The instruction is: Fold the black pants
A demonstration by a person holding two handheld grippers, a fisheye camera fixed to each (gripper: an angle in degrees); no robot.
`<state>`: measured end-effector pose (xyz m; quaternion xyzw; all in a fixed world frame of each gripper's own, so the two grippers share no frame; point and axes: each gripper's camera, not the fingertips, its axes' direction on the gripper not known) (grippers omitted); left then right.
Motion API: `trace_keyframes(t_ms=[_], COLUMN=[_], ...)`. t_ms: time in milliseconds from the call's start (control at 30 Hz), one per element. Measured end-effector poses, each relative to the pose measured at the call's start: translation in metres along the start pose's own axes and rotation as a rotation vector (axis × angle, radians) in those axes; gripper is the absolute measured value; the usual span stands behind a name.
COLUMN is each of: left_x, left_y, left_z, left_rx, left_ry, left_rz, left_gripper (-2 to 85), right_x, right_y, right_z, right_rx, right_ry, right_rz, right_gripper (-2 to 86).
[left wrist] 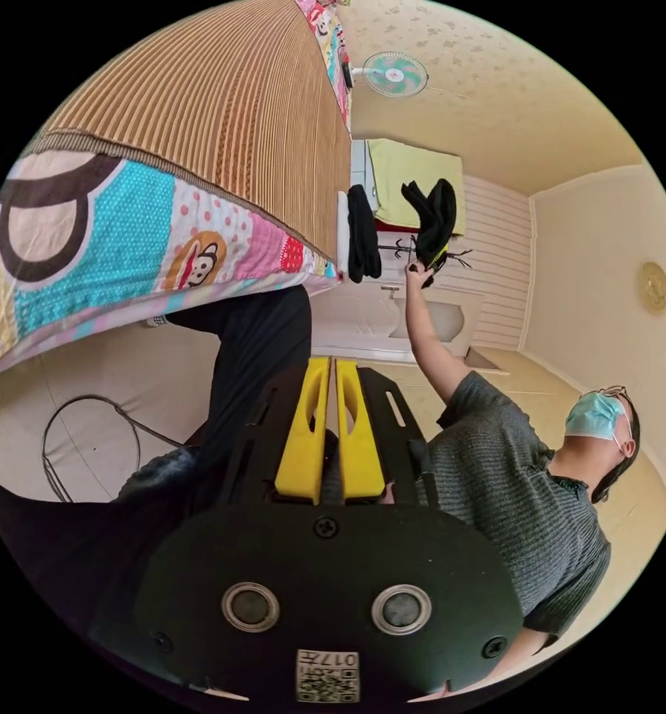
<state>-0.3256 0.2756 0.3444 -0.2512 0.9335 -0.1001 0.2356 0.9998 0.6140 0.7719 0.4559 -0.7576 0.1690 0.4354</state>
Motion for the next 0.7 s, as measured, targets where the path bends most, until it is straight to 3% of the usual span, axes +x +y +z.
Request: trace_keyframes(t_ms=[167, 233, 367, 567, 633, 700], left_x=[-0.003, -0.002, 0.002, 0.042, 0.067, 0.102], left_y=[-0.005, -0.006, -0.01, -0.008, 0.001, 0.022], left_z=[0.015, 0.022, 0.038, 0.023, -0.004, -0.05], left_rx=[-0.019, -0.027, -0.021, 0.108, 0.238, 0.473], left_ry=[-0.02, -0.036, -0.046, -0.196, -0.363, -0.709], left_rz=[-0.049, -0.051, -0.037, 0.129, 0.19, 0.178], left_gripper=[-0.4, 0.0, 2.5, 4.6, 5.2, 10.4], right_x=[0.094, 0.092, 0.066, 0.036, 0.028, 0.023], right_y=[0.064, 0.098, 0.198, 0.32, 0.35, 0.369], right_z=[-0.09, -0.117, -0.155, -0.108, -0.083, -0.053], right_rx=[0.075, 0.192, 0.5, 0.186, 0.133, 0.08], right_ry=[0.401, 0.392, 0.178, 0.326, 0.274, 0.197], right_rz=[0.619, 0.63, 0.522, 0.681, 0.706, 0.727], right_gripper=[7.8, 7.6, 3.7, 0.8, 0.7, 0.6])
